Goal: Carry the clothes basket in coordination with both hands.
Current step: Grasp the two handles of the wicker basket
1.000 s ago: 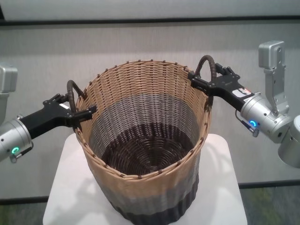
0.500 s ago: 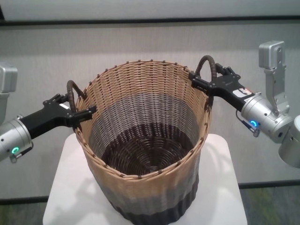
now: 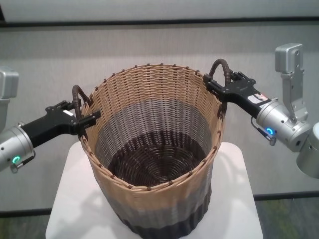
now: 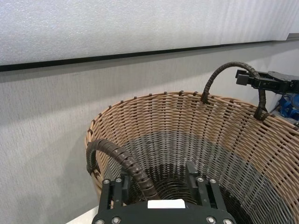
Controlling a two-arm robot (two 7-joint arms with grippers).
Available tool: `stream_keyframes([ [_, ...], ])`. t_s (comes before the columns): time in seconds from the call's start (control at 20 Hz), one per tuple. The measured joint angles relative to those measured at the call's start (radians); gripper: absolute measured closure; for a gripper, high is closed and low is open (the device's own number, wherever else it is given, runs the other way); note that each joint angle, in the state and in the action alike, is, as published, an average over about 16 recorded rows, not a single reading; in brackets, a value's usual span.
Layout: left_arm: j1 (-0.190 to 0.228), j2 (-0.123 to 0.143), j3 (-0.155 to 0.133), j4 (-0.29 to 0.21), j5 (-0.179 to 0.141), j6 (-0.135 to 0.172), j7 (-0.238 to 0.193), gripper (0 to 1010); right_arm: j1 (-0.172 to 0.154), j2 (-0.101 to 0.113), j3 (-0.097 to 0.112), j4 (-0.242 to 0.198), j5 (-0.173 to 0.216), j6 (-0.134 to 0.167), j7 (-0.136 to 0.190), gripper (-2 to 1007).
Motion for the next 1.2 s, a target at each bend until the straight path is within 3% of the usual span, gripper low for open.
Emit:
stream_keyframes([
  [0.65,0.000,0.000,0.000,0.000,0.000,0.000,0.000,660,0.000,0.001,-0.001,-0.001,-0.001,0.000,0.000,749],
  [0.9,0.000,0.000,0.000,0.000,0.000,0.000,0.000,760,0.000,0.001,-0.001,-0.001,-0.001,0.000,0.000,832],
  [1.2,0.000,0.001,0.000,-0.004,0.002,-0.002,0.004,813,-0.001,0.002,-0.001,-0.004,-0.003,-0.005,0.002,857],
])
